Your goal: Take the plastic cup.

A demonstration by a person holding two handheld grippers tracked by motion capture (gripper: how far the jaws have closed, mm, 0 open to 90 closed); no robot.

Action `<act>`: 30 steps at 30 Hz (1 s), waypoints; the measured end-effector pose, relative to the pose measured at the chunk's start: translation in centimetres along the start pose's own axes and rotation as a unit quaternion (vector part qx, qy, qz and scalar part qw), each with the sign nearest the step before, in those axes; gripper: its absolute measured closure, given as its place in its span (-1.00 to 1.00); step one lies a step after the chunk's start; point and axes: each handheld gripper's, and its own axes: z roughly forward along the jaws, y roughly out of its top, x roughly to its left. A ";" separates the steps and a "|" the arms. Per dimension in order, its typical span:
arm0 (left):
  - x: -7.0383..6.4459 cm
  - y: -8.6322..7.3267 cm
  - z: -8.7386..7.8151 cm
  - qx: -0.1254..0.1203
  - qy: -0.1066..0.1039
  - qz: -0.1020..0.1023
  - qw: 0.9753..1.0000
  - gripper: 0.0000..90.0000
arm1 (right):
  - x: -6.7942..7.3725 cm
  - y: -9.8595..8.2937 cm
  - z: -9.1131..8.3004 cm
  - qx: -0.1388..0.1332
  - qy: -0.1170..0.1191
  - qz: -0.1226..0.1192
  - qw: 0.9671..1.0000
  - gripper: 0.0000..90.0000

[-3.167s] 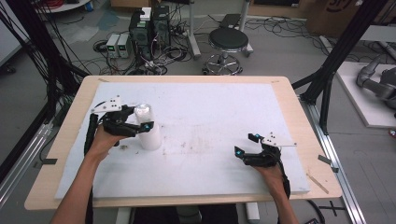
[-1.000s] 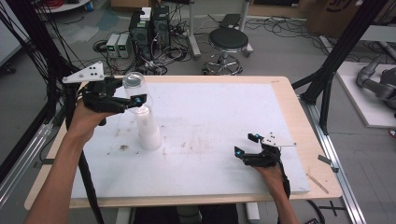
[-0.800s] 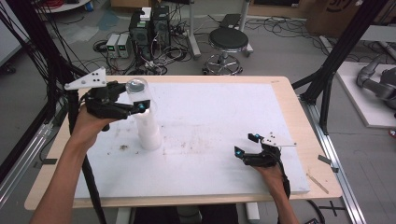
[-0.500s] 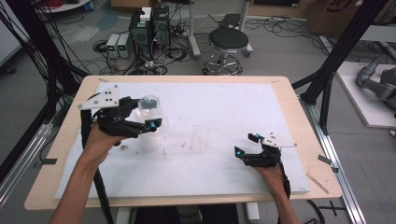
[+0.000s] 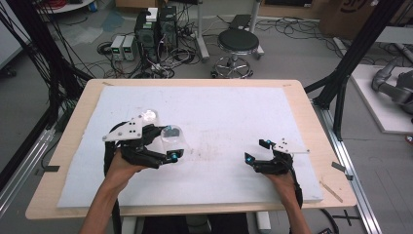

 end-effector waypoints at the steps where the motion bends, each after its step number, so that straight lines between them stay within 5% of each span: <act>1: 0.1 -0.2 0.1 0.005 -0.001 -0.001 1.000 -0.24 | 0.0 0.0 0.0 0.000 0.000 0.000 1.000 -0.67; 11: 0.6 -1.3 0.2 0.007 -0.012 -0.013 1.000 -0.25 | -0.2 0.1 0.3 0.014 0.000 0.012 1.000 -0.67; 30: 1.1 -2.2 0.6 0.012 -0.016 -0.025 1.000 -0.25 | -0.1 0.0 0.0 0.001 -0.003 0.009 1.000 -0.67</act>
